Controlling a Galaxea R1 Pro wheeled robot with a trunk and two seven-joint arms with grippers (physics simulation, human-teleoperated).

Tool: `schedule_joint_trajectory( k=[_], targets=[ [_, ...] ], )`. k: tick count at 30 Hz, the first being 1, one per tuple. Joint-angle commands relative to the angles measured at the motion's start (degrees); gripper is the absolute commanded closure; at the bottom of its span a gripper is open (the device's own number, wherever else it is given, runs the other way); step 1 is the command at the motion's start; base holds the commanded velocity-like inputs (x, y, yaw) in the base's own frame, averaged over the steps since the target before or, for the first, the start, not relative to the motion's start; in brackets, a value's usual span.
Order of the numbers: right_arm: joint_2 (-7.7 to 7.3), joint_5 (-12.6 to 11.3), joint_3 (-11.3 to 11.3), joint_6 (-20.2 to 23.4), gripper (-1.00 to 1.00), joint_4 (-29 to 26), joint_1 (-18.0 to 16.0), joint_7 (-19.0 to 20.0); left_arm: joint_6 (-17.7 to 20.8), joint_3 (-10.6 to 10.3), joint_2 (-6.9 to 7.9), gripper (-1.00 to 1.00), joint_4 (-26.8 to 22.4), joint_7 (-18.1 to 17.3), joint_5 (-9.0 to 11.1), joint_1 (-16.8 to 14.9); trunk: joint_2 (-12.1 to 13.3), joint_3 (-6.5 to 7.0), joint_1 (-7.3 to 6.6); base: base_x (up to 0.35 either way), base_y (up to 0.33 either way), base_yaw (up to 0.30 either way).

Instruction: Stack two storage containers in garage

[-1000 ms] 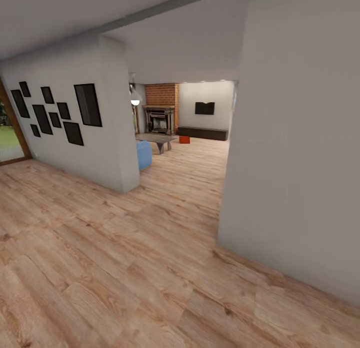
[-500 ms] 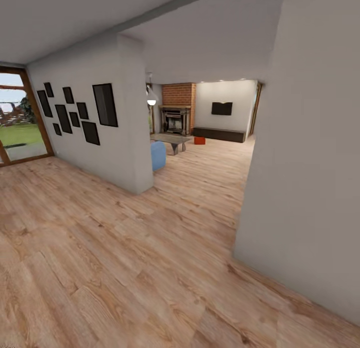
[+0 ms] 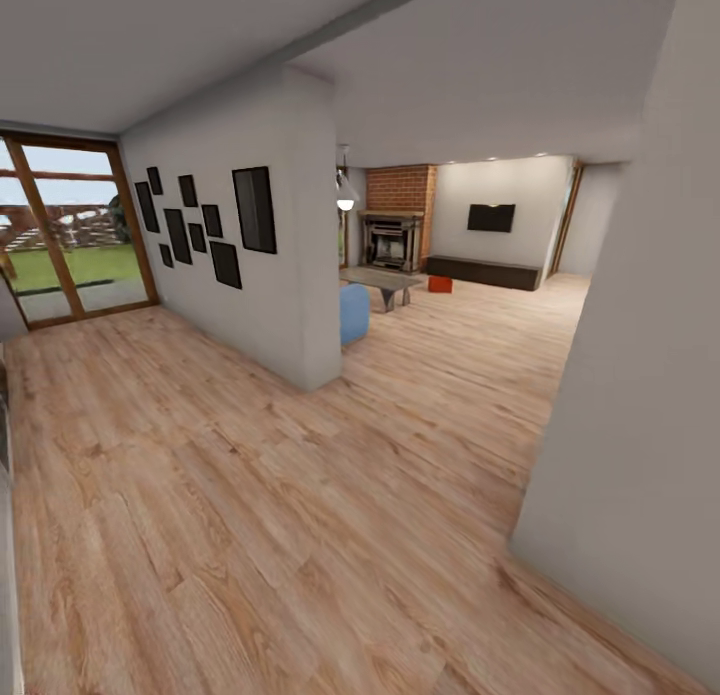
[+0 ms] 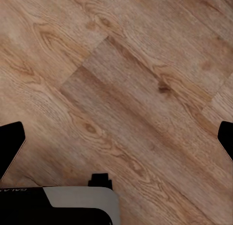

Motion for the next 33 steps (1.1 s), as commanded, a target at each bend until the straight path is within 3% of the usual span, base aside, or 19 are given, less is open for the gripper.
schedule_joint_trajectory(
  k=[1,33],
  targets=[
    [-0.01,-0.46,0.46,-0.4,-1.0,0.24,-0.08,-0.01,-0.41,0.07,-0.02,-1.0,0.27,0.04,0.25,-0.11,-0.06,-0.05,0.06,0.329,0.0,0.211],
    [0.01,-0.47,0.46,-0.4,-1.0,0.24,-0.08,-0.01,-0.41,0.07,-0.01,-1.0,0.27,0.04,0.25,-0.1,-0.06,-0.05,0.06,0.329,0.0,0.018]
  ],
)
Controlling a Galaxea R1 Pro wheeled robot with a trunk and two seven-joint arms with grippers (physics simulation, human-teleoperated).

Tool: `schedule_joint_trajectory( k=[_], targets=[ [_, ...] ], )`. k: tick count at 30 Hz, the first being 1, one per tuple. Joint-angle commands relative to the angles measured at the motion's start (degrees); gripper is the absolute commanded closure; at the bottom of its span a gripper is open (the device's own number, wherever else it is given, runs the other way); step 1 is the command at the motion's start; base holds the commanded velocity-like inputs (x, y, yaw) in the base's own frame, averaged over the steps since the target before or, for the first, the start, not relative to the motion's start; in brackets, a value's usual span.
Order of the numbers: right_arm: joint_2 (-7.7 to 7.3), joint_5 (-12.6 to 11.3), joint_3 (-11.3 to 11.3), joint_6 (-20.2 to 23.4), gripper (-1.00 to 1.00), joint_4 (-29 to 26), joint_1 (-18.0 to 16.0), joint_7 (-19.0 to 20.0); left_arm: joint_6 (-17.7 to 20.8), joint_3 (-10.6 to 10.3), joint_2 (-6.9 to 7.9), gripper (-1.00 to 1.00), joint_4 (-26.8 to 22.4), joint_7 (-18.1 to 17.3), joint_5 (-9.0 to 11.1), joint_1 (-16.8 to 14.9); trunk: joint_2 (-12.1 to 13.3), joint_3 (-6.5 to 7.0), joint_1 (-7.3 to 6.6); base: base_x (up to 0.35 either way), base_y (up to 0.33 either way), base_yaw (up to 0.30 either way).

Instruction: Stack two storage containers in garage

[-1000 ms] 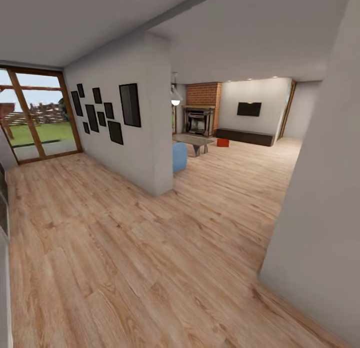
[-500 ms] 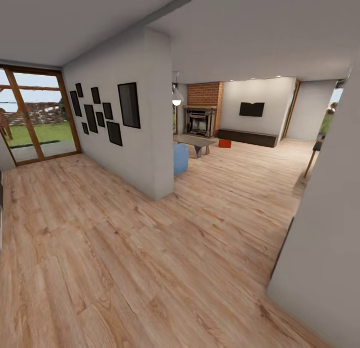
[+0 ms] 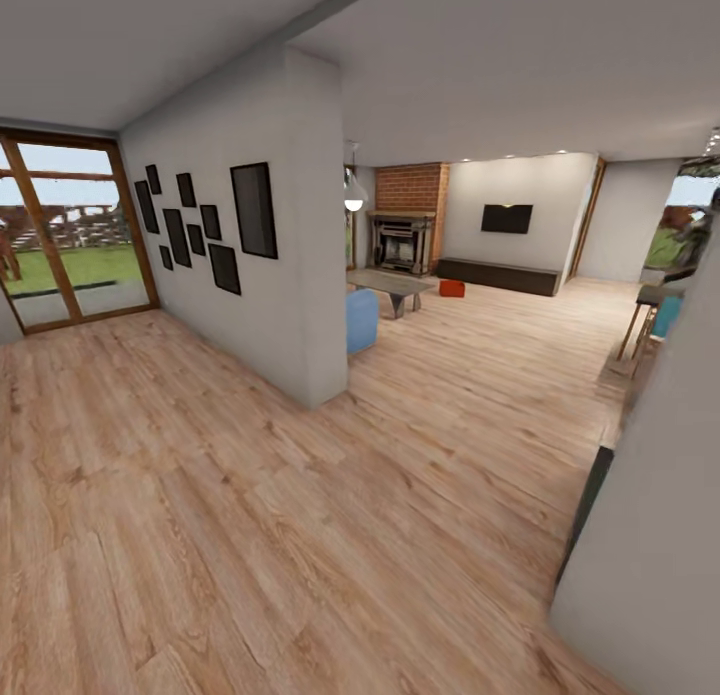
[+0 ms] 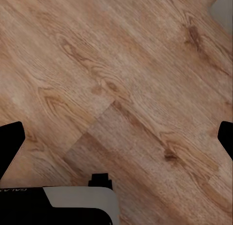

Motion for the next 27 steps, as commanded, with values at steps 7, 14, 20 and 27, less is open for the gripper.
schedule_joint_trajectory(
  k=[7,14,20,27],
  targets=[
    [0.01,-0.47,0.46,-0.4,-1.0,0.25,-0.09,-0.01,-0.41,0.07,0.03,-1.0,0.26,0.04,0.25,-0.1,-0.07,-0.05,0.06,0.329,0.0,0.2],
    [0.01,-0.45,0.46,-0.4,-1.0,0.25,-0.09,-0.01,-0.41,0.07,0.03,-1.0,0.26,0.04,0.25,-0.1,-0.07,-0.05,0.06,0.329,0.0,0.115],
    [0.0,-0.53,0.46,-0.4,-1.0,0.25,-0.09,-0.01,-0.41,0.07,0.05,-1.0,0.26,0.04,0.25,-0.1,-0.07,-0.05,0.06,0.328,0.0,0.005],
    [0.01,-0.51,0.46,-0.4,-1.0,0.25,-0.09,-0.01,-0.41,0.07,0.05,-1.0,0.26,0.09,0.25,-0.1,-0.07,-0.05,0.06,0.329,0.0,-0.053]
  ],
)
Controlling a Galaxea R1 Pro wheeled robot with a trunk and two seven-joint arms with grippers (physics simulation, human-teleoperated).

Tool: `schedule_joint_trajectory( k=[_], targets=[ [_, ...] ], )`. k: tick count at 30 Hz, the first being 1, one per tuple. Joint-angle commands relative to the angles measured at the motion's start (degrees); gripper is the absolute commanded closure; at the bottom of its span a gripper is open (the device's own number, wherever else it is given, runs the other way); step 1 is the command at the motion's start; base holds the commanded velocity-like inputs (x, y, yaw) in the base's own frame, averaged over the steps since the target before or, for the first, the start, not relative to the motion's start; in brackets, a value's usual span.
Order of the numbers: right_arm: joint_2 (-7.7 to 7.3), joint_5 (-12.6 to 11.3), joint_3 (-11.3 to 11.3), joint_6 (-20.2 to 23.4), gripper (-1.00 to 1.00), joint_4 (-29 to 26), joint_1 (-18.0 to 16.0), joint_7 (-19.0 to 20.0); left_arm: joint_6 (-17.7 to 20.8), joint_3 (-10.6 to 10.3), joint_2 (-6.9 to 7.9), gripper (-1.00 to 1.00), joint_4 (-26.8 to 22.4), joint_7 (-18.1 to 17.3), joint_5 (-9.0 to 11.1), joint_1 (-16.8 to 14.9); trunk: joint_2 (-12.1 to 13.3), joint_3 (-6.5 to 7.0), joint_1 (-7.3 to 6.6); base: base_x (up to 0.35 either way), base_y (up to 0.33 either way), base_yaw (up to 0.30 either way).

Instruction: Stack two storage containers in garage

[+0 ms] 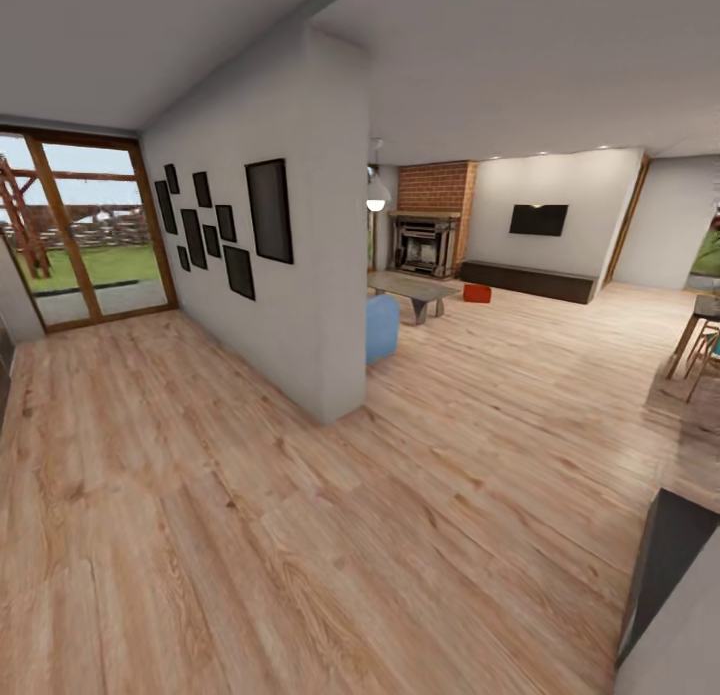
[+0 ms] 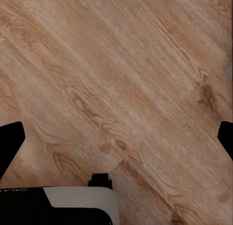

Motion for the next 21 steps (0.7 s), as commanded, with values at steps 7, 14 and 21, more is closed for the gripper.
schedule_joint_trajectory(
  k=[7,14,21],
  targets=[
    [0.02,-0.49,0.46,-0.4,-1.0,0.26,-0.1,-0.01,-0.42,0.07,-0.01,-1.0,0.25,0.09,0.25,-0.08,-0.07,-0.05,0.06,0.329,0.0,-0.25],
    [0.01,-0.48,0.46,-0.4,-1.0,0.26,-0.1,-0.01,-0.42,0.07,-0.01,-1.0,0.25,0.09,0.25,-0.08,-0.07,-0.05,0.06,0.328,0.0,-0.275],
    [0.02,-0.49,0.46,-0.4,-1.0,0.26,-0.1,-0.01,-0.42,0.07,-0.01,-1.0,0.25,0.09,0.25,-0.08,-0.07,-0.05,0.06,0.329,0.017,-0.145]
  ],
)
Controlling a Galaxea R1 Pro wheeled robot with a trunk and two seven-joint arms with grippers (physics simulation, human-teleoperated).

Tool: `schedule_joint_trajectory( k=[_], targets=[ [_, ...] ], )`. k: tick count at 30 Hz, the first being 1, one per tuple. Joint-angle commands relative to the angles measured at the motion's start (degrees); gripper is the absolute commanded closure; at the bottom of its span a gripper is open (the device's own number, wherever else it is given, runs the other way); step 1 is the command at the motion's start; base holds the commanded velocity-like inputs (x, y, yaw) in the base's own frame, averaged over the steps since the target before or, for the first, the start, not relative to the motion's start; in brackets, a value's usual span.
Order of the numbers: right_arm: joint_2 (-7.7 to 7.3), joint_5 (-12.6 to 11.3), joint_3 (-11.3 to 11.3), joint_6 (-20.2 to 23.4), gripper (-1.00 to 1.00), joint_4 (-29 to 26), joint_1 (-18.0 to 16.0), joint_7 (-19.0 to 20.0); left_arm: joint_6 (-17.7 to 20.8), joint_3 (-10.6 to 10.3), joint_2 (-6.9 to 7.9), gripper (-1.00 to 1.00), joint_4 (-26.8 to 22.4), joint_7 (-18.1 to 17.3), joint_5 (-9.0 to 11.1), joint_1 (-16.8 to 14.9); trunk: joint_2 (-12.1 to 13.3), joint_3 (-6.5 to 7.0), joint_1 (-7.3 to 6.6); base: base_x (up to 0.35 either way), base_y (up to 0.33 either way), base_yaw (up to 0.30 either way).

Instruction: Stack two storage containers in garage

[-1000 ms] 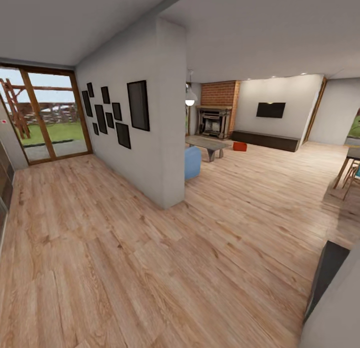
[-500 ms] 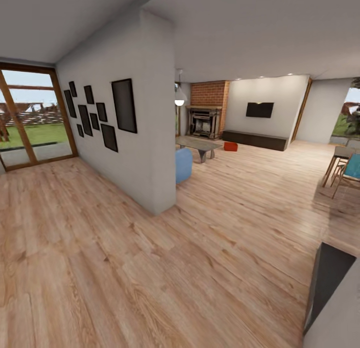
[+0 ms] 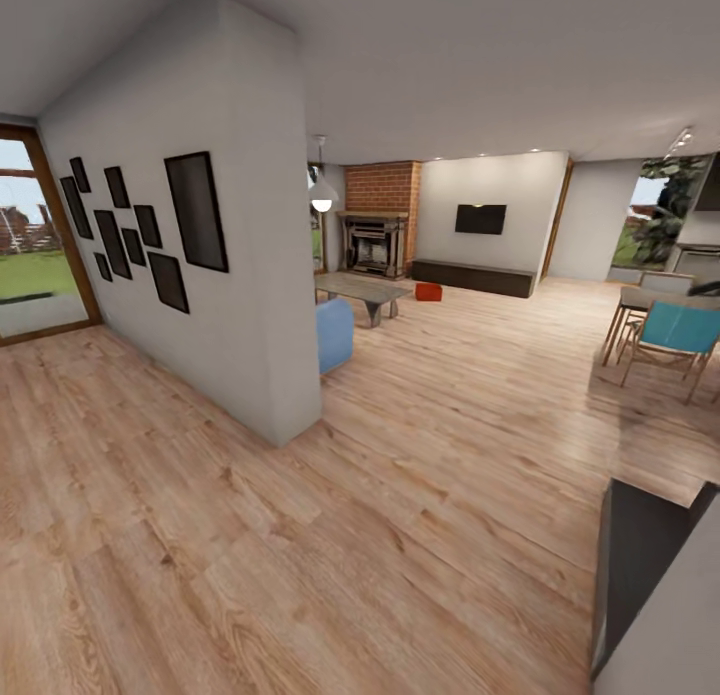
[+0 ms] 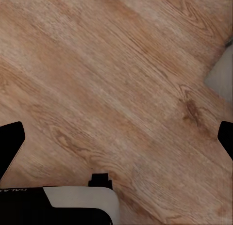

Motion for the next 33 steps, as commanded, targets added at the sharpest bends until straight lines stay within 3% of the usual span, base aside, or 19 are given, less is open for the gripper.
schedule_joint_trajectory(
  k=[1,13,22,33],
  targets=[
    [0.02,-0.47,0.46,-0.4,-1.0,0.25,-0.09,-0.01,-0.41,0.07,-0.01,-1.0,0.25,0.04,0.25,-0.09,-0.06,-0.05,0.06,0.328,0.061,-0.018],
    [0.02,-0.45,0.46,-0.4,-1.0,0.25,-0.09,-0.01,-0.41,0.07,-0.01,-1.0,0.25,0.04,0.25,-0.09,-0.06,-0.05,0.06,0.329,0.039,-0.004],
    [0.02,-0.47,0.46,-0.4,-1.0,0.25,-0.09,-0.01,-0.41,0.07,-0.01,-1.0,0.25,0.04,0.25,-0.09,-0.06,-0.05,0.06,0.329,0.0,-0.163],
    [0.02,-0.47,0.46,-0.4,-1.0,0.25,-0.09,-0.01,-0.41,0.07,-0.01,-1.0,0.25,0.04,0.27,-0.09,-0.06,-0.05,0.06,0.329,0.0,-0.022]
  ],
)
